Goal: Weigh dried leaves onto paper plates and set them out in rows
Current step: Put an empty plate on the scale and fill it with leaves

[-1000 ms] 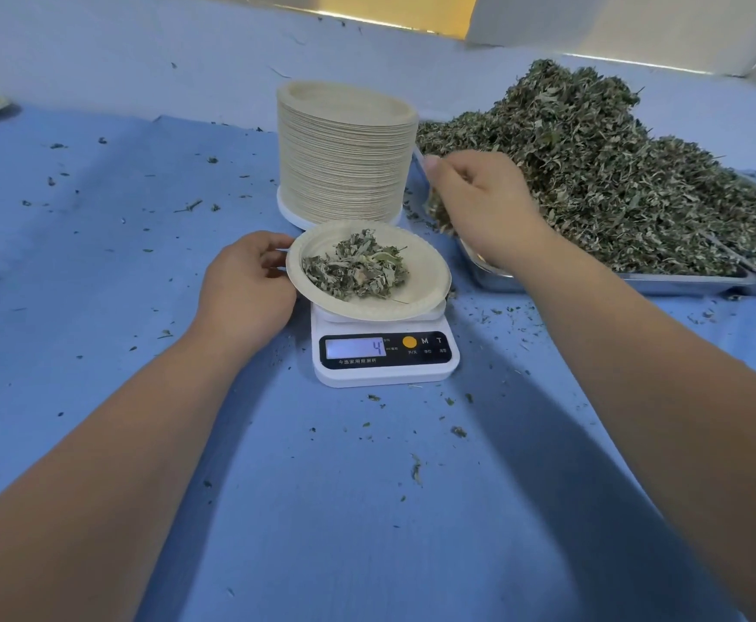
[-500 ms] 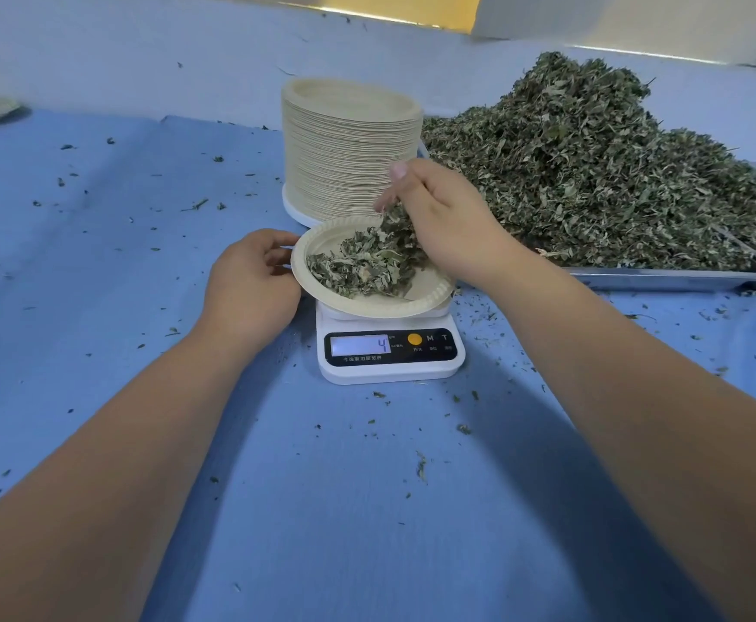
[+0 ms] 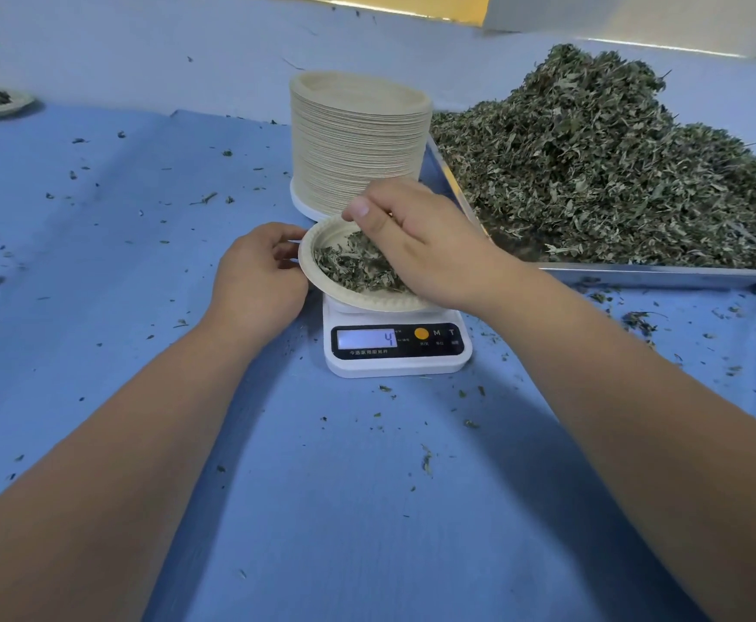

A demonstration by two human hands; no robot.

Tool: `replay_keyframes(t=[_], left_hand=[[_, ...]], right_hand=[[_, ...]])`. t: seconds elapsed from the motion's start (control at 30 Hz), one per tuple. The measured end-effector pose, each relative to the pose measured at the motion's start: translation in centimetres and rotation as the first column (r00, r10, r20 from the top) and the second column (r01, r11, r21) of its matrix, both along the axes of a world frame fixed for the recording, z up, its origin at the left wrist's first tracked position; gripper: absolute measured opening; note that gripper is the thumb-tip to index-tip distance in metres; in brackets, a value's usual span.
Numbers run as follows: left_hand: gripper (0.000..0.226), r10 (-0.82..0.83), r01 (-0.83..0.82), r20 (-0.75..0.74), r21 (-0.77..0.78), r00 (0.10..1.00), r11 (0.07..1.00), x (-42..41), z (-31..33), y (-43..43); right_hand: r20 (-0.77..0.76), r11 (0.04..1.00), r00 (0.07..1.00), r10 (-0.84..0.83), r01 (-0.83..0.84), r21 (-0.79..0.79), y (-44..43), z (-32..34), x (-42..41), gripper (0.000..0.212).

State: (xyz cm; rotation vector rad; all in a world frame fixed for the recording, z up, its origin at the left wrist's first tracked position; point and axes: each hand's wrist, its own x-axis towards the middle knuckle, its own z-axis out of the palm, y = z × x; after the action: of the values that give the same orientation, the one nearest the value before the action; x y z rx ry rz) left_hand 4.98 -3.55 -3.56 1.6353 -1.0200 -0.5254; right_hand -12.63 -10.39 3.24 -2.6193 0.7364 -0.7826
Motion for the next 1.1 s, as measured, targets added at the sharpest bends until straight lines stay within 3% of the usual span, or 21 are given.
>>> replay_keyframes(t=[0.13,0.3,0.5,0.73,0.9,1.1], left_hand=[[0.031,-0.005,0.006,0.020,-0.011,1.000,1.000,0.0,0.0,0.0],[0.027,-0.002,0.003,0.048,-0.013,0.999,1.000,0.1,0.1,-0.1],[0.027,-0.021,0.022,0.026,-0.015,0.999,1.000,0.0,0.0,-0.1],[0.031,-0.010,0.011,0.030,-0.011,0.999,1.000,0.2,-0.3,-0.4],[0.031,-0.005,0.005,0.032,-0.013,0.999,1.000,0.3,-0.2,-0.3],[0.029,-0.025,0.025,0.018,-0.001,1.000,1.000,0.1,0.1,0.0]], right_hand=[[-0.121,0.999,0.992,0.040,-0.043,-0.022,0.4,0.7,1.3,0.039],[-0.291,0.998,0.956,-0.025,0.009,-0.057,0.1,1.5,3.3,0.034],[-0.331,0.981,0.931,-0.155,0.104,-0.164,-1.8,1.2,4.5,0.027],[-0.065,0.980,0.979,-0.192,0.194,0.039,-2.4,1.4,4.3,0.026],[0.015,0.991,0.991,-0.130,0.130,-0.012,-1.3,1.0,2.2,0.023],[-0.281,0.990,0.958,-0.061,0.022,-0.140,-0.6,0.0,0.7,0.032]])
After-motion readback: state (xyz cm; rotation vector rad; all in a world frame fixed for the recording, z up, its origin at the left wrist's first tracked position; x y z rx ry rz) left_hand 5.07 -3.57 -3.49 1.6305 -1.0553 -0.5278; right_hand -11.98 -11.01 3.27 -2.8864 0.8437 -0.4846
